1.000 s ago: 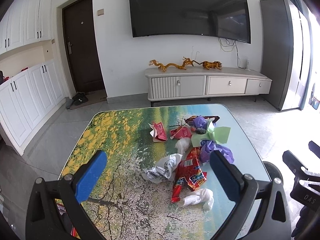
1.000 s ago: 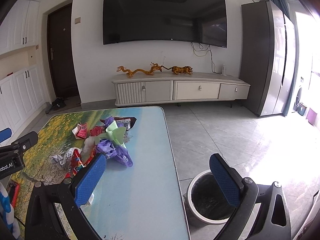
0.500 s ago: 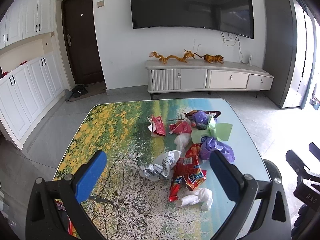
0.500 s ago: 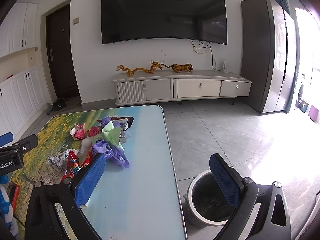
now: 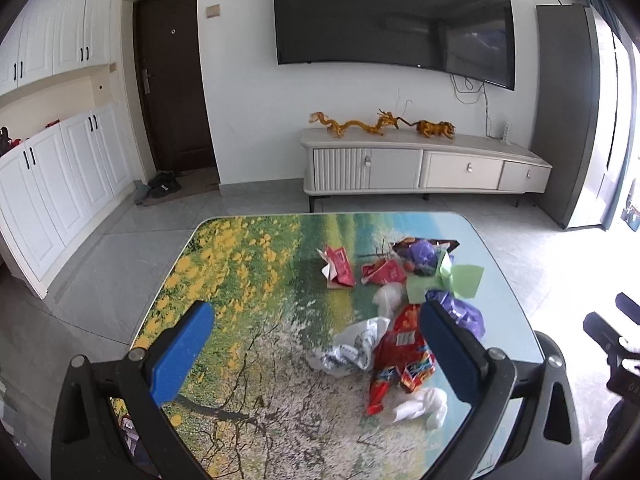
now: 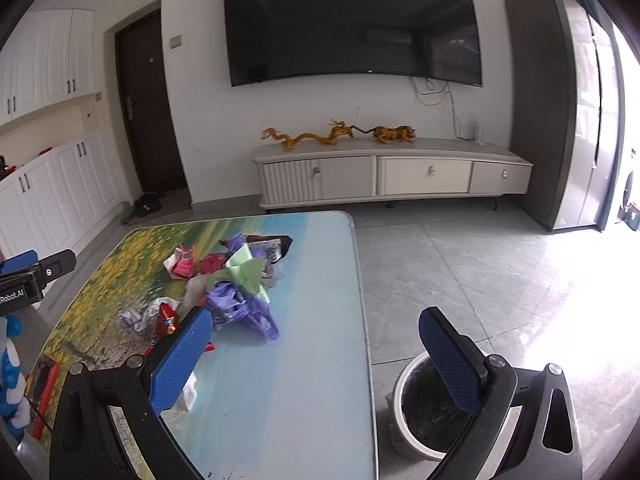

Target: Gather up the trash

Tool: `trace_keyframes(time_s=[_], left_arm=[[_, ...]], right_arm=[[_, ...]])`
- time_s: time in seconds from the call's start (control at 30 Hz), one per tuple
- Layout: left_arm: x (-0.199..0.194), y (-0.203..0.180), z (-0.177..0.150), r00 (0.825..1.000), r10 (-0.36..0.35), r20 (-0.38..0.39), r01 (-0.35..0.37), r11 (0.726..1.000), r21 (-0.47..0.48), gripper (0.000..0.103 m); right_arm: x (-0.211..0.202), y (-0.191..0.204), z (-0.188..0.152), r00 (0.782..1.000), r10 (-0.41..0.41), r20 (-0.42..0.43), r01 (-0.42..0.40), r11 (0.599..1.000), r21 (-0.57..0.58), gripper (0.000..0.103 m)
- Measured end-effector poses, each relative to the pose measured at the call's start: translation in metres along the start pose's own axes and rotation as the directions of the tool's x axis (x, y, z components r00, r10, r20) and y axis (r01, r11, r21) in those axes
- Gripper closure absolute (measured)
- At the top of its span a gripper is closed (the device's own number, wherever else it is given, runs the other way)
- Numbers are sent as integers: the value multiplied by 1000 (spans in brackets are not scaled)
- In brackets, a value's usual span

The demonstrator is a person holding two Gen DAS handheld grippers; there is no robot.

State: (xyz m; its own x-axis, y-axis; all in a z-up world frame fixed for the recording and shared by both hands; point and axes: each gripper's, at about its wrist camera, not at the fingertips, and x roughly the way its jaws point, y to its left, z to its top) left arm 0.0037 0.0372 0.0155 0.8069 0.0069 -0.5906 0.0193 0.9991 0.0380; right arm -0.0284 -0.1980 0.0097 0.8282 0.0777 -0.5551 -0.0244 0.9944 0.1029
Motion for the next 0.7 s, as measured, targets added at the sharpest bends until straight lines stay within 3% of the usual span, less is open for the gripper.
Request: trace_keyframes(time_s=[0.1, 0.23, 0.4, 0.5, 0.57, 0.7], left_arm=[[5, 4, -10, 999, -41, -26, 41, 999, 12, 0], [10, -6, -33, 986, -153, -60, 158, 985, 76, 2], [21, -28, -57, 943, -300, -141, 319, 938, 137, 18], [31, -40, -67, 923, -342, -175, 370, 914, 168, 22], [37, -46, -70, 911, -362, -198, 397, 900, 180, 30], [50, -57, -76, 894, -383, -234, 432, 876, 215, 33]], right_arm=[[2, 3, 3, 999, 51, -2, -51, 999, -14, 0], [9, 11, 4, 993, 113, -14, -114, 992, -51, 2], [27, 11, 0, 981, 181, -75, -185, 982, -47, 29], [38, 9, -3, 974, 202, -106, -207, 978, -40, 36], [45, 8, -6, 969, 211, -126, -217, 975, -38, 40], [67, 8, -9, 955, 241, -170, -251, 967, -38, 43]])
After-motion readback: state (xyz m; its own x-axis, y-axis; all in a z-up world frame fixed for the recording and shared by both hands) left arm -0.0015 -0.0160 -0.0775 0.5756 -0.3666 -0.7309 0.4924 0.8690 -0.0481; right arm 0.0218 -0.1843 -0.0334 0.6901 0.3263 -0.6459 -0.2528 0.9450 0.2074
